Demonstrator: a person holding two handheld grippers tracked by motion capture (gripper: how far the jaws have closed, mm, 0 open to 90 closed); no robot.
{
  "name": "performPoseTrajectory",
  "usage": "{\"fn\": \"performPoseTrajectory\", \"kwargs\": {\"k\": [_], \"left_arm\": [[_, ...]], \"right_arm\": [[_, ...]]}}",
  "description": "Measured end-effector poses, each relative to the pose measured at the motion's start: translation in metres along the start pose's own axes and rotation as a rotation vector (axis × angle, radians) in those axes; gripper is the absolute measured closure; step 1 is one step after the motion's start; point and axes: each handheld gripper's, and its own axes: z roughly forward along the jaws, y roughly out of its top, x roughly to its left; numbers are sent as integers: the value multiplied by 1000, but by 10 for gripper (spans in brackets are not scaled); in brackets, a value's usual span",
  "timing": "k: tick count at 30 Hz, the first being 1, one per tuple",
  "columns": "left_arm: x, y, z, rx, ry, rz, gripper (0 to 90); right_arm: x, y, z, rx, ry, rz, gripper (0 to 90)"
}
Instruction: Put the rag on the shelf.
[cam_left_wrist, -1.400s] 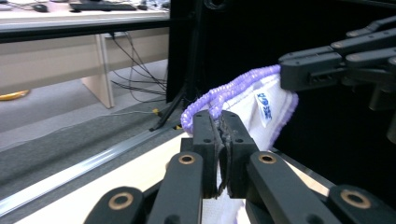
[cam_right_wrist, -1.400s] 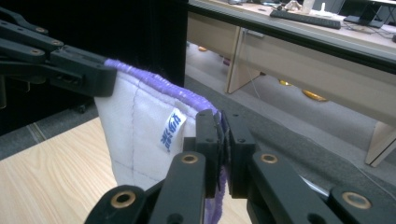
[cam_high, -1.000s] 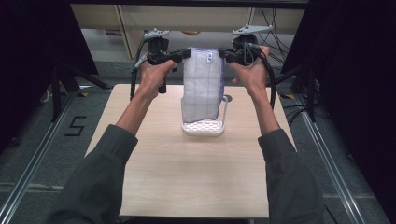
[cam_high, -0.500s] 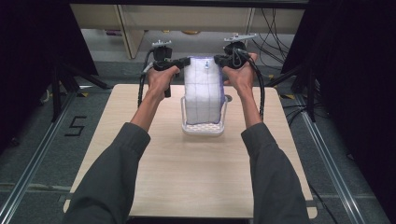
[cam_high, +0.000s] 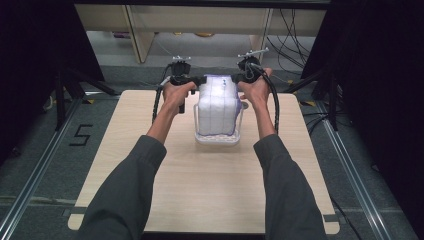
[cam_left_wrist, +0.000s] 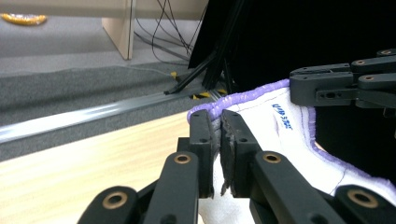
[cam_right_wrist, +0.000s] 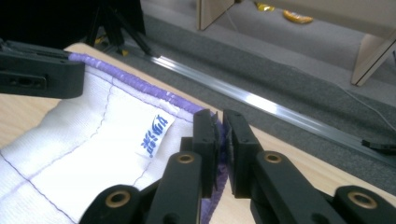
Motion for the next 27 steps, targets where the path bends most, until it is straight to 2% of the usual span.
{"fn": "performPoseTrajectory", "kwargs": {"k": [3, 6, 9, 10, 11, 14, 15, 19, 21, 24, 25, 27], "left_arm": [[1, -1, -1, 9, 10, -1, 781], [3, -1, -3, 24, 45, -23, 599], [7, -1, -11, 16, 32, -43, 587], [9, -1, -12, 21, 25, -51, 578], [11, -2, -14, 35, 22, -55, 569], [16, -6, -20, 58, 33, -62, 554], [16, -8, -22, 69, 34, -58, 550], [18, -9, -32, 131, 26, -23, 486], [19, -9, -39, 135, 21, -21, 480], [22, -10, -47, 126, 16, -33, 455], [22, -10, -50, 129, 20, -34, 447], [23, -12, -55, 146, 32, -17, 420]], "right_arm": [[-2, -3, 5, 27, -8, -19, 792], [-4, -6, 9, 44, -2, 6, 701], [-7, -7, 7, 47, -2, -4, 669], [-6, -7, 5, 54, -14, 20, 649], [-8, -6, 3, 59, -12, 3, 646], [-11, -7, -3, 57, -17, 6, 636], [-12, -7, -5, 50, -13, 0, 632], [-15, -11, -18, 68, -13, 47, 603], [-18, -13, -23, 62, 2, 54, 590], [-22, -18, -31, 53, 0, 51, 569], [-22, -20, -34, 51, 2, 66, 560], [-25, -23, -40, 24, 25, 66, 534]]}}
